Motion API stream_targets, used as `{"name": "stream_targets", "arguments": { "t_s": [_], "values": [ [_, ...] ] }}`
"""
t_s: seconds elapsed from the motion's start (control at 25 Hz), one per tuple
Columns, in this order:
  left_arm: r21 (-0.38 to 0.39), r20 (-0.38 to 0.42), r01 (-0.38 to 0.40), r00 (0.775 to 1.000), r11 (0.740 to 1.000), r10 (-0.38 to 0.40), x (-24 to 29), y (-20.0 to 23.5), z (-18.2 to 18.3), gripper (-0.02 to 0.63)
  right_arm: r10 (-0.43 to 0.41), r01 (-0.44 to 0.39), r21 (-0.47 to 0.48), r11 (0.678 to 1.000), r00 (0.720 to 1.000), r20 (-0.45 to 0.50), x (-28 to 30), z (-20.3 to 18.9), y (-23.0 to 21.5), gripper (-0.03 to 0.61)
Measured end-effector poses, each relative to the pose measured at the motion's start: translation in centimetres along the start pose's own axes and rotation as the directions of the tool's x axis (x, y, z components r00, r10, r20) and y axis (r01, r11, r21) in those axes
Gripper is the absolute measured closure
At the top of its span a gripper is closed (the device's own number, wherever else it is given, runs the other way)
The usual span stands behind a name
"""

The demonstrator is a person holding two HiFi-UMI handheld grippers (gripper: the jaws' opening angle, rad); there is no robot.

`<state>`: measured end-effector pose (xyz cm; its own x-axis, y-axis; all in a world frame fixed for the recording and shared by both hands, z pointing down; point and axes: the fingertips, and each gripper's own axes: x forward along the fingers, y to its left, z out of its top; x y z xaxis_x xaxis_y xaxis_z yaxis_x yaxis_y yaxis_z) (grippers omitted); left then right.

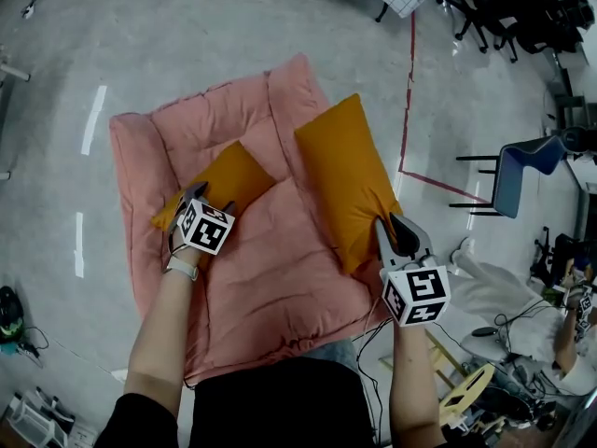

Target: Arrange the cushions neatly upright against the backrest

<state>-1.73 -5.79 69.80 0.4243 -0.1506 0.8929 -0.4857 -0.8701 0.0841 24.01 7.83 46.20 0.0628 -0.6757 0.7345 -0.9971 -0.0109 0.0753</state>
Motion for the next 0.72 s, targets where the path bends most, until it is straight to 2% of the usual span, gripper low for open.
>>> {"name": "stream_targets", "arguments": {
  "t_s": [0.12, 0.28, 0.44, 0.56, 0.72],
  "values": [
    [0.036, -0.070, -0.030, 0.997, 0.999, 0.032, 2.2, 0.3, -1.2, 0.272, 0.013, -0.013, 0.006, 1.000, 1.000, 0.004, -0.1, -0.1, 0.3, 0.503],
    [0.134, -0.179, -0.071, 0.979, 0.988, 0.095, 4.7, 1.3, -3.2, 0.261, 0.022, -0.022, 0.012, 1.000, 1.000, 0.013, -0.3, 0.0, 0.3, 0.503],
    [0.125, -0.237, -0.076, 0.966, 0.989, 0.105, 6.3, 2.0, -4.4, 0.262, 0.027, -0.027, 0.019, 0.999, 1.000, 0.016, -0.3, -0.2, 0.1, 0.505],
    [0.114, -0.263, -0.068, 0.960, 0.991, 0.096, 7.0, 2.3, -4.8, 0.277, 0.023, -0.024, 0.024, 0.999, 0.999, 0.021, -0.3, -0.2, 0.0, 0.505],
    [0.149, -0.229, -0.077, 0.967, 0.986, 0.110, 7.4, 2.3, -4.9, 0.360, 0.017, -0.018, 0.033, 0.999, 0.999, 0.031, -0.3, -0.2, -0.2, 0.505]
  ]
}}
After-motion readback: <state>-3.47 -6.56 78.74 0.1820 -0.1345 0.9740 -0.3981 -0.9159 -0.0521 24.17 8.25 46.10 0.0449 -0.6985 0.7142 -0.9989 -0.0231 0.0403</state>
